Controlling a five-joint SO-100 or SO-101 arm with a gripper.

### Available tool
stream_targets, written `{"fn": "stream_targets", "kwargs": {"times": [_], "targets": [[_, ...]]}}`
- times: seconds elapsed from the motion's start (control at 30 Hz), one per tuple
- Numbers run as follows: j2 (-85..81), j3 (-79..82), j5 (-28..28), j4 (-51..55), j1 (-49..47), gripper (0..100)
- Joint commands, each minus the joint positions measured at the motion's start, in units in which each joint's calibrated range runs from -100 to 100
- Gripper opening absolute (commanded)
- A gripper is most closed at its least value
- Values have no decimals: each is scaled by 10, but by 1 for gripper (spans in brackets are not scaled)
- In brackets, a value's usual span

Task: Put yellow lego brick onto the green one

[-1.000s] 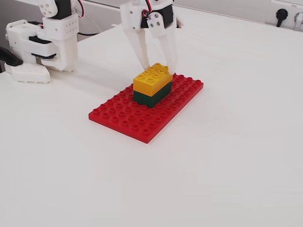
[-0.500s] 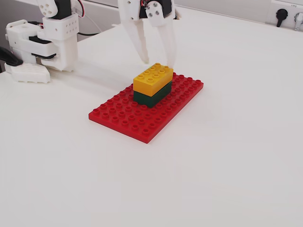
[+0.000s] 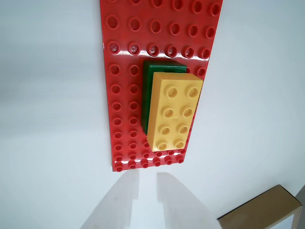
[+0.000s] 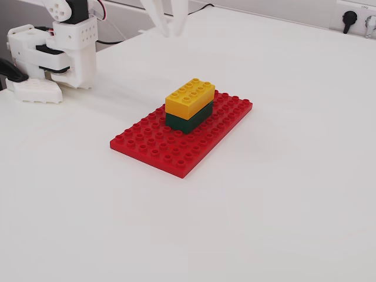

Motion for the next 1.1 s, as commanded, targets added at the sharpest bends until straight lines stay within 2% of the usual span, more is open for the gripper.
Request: {"fn": "stream_targets", "kwargs": {"times": [0.0, 0.27, 0.47, 0.67, 1.07], "targets": [[-89, 34, 1, 15, 4, 3], [-282, 191, 38, -38, 69, 3], [-325, 326, 49, -117, 137, 6], [-351, 494, 50, -222, 139, 6], [-481, 603, 64, -200, 139, 6]]}}
